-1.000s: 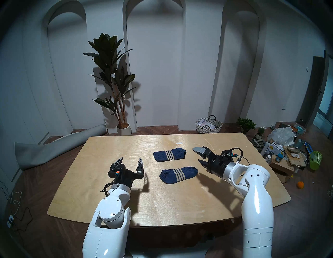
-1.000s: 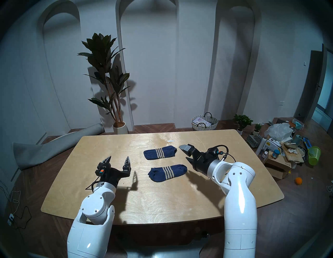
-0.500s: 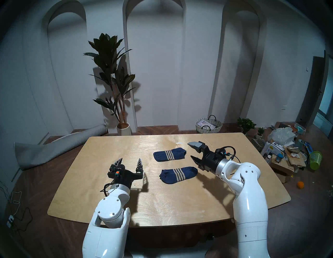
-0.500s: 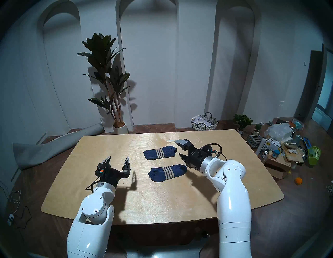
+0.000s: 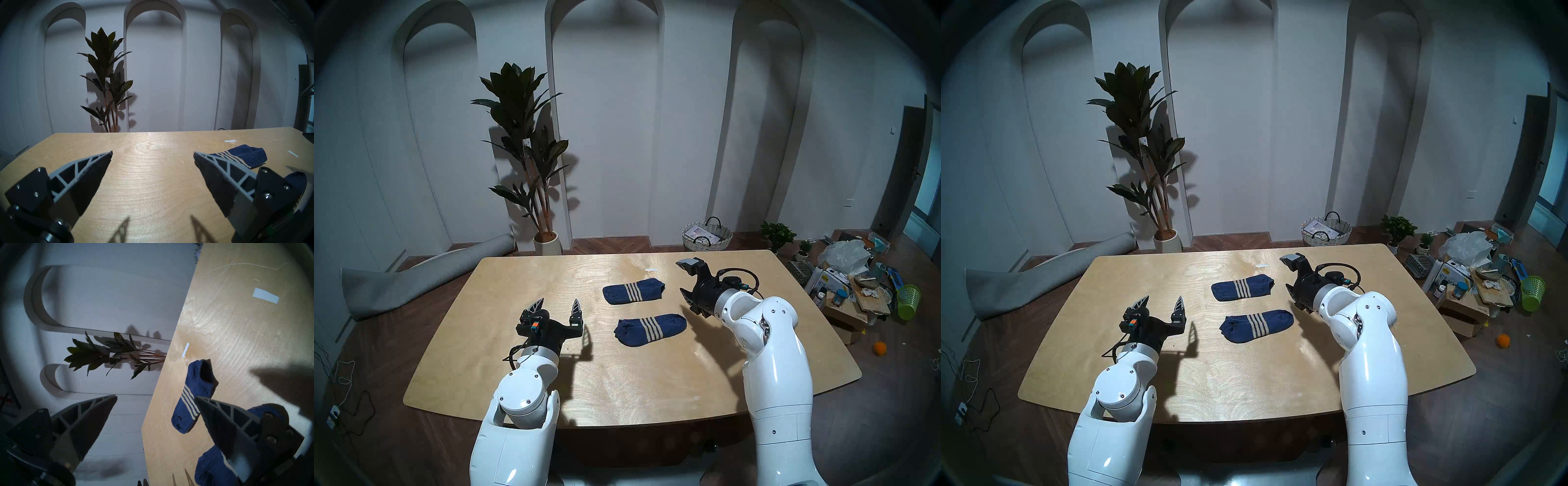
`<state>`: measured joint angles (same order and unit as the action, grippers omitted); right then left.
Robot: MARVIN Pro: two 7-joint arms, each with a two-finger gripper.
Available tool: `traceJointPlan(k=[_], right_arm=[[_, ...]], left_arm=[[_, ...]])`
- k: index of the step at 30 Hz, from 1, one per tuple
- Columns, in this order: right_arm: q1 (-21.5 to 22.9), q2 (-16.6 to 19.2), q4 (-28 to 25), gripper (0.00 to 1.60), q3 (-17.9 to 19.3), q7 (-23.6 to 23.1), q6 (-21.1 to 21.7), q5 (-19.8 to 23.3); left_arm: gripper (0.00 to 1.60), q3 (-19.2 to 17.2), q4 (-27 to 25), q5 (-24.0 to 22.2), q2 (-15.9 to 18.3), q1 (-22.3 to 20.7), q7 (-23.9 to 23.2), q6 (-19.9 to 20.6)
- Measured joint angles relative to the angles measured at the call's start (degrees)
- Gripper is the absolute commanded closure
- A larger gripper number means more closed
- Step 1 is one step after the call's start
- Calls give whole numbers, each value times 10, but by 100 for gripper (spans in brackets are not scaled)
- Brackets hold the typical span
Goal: Fold socks in half once and place them neatly on the table
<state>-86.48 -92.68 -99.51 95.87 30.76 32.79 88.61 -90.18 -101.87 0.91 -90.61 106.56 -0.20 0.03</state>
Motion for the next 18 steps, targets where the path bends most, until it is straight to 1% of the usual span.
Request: traceJointPlan(k=[8,18], right_arm=[[20,-3,8,0,-29,101,-85,46],[47,-9,23,0,-60,221,-187,82]], left_arm=[[0,1,0,2,-4,-2,10,6],[0,3,-2,5,-8,-4,21,18]])
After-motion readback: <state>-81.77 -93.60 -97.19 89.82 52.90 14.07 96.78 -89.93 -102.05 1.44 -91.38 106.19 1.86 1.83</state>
